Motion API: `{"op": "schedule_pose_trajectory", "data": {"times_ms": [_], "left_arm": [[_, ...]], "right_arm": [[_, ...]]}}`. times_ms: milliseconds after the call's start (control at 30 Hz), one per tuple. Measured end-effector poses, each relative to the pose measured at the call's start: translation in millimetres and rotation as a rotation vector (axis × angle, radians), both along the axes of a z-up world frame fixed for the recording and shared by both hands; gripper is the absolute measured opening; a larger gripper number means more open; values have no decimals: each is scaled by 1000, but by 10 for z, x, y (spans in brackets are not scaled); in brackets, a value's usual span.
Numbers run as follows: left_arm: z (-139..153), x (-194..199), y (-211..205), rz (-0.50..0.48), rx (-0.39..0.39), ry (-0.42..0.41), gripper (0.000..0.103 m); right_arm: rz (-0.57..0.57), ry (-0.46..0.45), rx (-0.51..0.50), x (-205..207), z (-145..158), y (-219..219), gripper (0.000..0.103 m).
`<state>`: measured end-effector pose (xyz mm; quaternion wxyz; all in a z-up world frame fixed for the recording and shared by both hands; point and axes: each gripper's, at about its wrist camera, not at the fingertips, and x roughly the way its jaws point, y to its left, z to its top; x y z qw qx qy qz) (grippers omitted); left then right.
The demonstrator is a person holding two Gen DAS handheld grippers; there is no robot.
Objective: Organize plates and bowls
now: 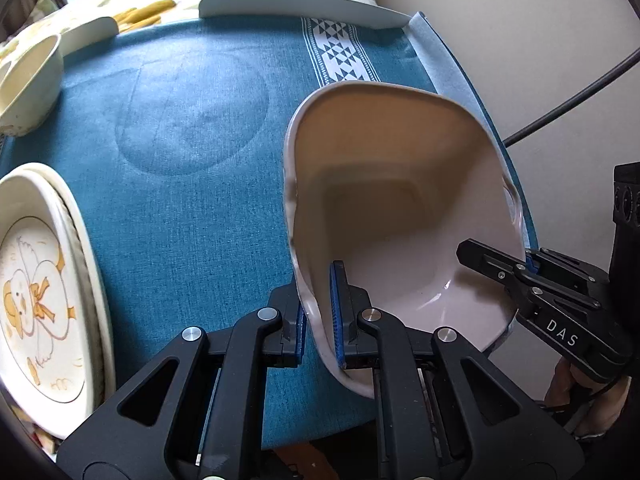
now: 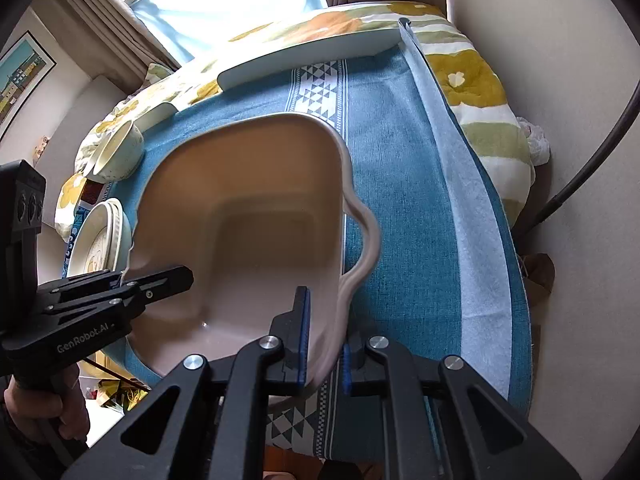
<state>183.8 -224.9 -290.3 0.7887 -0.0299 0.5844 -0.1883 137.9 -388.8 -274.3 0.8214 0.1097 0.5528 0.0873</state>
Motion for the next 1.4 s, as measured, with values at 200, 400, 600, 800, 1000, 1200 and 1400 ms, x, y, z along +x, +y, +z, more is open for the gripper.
{"op": "schedule_pose_trajectory", "data": {"times_ms": [200,400,600,800,1000,1200,1400], "left_arm": [[-38,27,-1,-2,14,-9,8],[-34,47,-98,-29,65,-28,20],[-4,39,-115,-24,62,-61,71],[117,-5,-66,-23,73,-56,71],[665,-218,150,10,52,-136,71],[1413,-444,595,92,31,-296,73],[1897,-419,1277,227,21,-422,103]], "right_arm": [[-9,-4,12,-1,-63,-40,12],[-50,11,69,33,-110,-132,12],[-110,23,135,49,-148,-209,45],[-141,7,148,-5,-26,-272,45],[-101,-92,75,-174,565,-217,45],[22,-225,75,-171,1283,156,45],[138,-326,131,83,1730,740,103]]}}
